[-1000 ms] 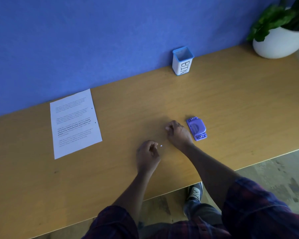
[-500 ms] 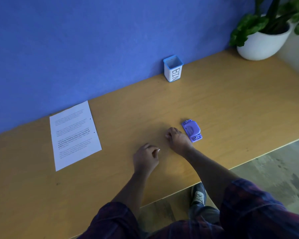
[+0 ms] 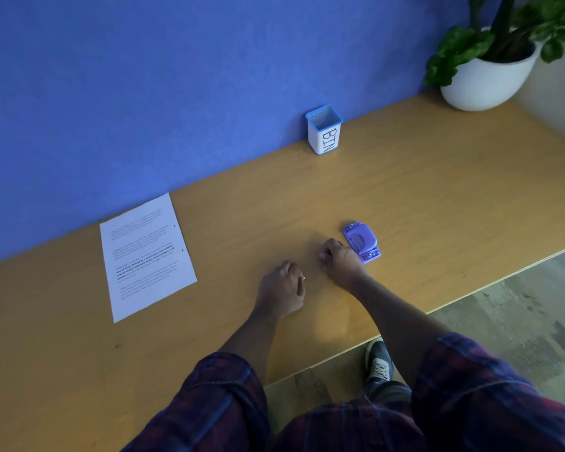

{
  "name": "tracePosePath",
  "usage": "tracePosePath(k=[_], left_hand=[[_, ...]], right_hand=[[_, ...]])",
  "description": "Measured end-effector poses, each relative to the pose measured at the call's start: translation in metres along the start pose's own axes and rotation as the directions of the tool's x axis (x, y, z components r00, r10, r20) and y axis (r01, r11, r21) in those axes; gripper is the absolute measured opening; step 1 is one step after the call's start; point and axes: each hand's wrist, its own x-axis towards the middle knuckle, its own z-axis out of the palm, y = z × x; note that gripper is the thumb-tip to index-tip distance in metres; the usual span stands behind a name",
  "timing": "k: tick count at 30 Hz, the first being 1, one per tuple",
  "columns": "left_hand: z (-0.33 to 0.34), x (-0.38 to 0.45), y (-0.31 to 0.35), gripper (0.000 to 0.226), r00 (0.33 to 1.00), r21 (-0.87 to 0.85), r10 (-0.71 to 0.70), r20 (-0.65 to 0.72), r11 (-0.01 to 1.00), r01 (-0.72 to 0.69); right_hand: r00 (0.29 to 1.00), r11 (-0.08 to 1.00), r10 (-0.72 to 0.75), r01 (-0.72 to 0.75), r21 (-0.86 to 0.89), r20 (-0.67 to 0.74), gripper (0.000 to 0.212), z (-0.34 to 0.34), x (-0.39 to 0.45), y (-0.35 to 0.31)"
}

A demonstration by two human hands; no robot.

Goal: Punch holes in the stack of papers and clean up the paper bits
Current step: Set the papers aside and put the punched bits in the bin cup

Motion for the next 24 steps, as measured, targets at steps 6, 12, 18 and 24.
tracePosePath(k=[6, 12, 18, 24], left_hand=[[0.000, -0.001, 0.001, 0.004, 0.971, -0.401, -0.238, -0.022, 0.892, 0.210], [-0.001, -0.006, 0.006, 0.018, 0.947, -0.462, -0.321, -0.014, 0.842, 0.278], [-0.004, -0.001, 0.012, 0.011, 0.962, -0.268, -0.274, 0.002, 0.926, 0.265], [-0.008, 0.003, 0.011, 0.005, 0.991, -0.099, -0.127, 0.040, 0.987, 0.131]], right_hand=[[0.998, 0.998, 0.057, -0.057, 0.027, 0.016, 0.010, -0.003, -0.001, -0.006], [0.999, 0.999, 0.030, -0.030, -0.013, -0.027, 0.010, 0.004, -0.008, -0.006], [0.995, 0.998, -0.054, 0.055, 0.005, -0.082, 0.012, 0.016, -0.017, 0.008], [0.994, 0.994, -0.094, 0.090, -0.062, -0.061, 0.014, 0.026, -0.018, 0.021]])
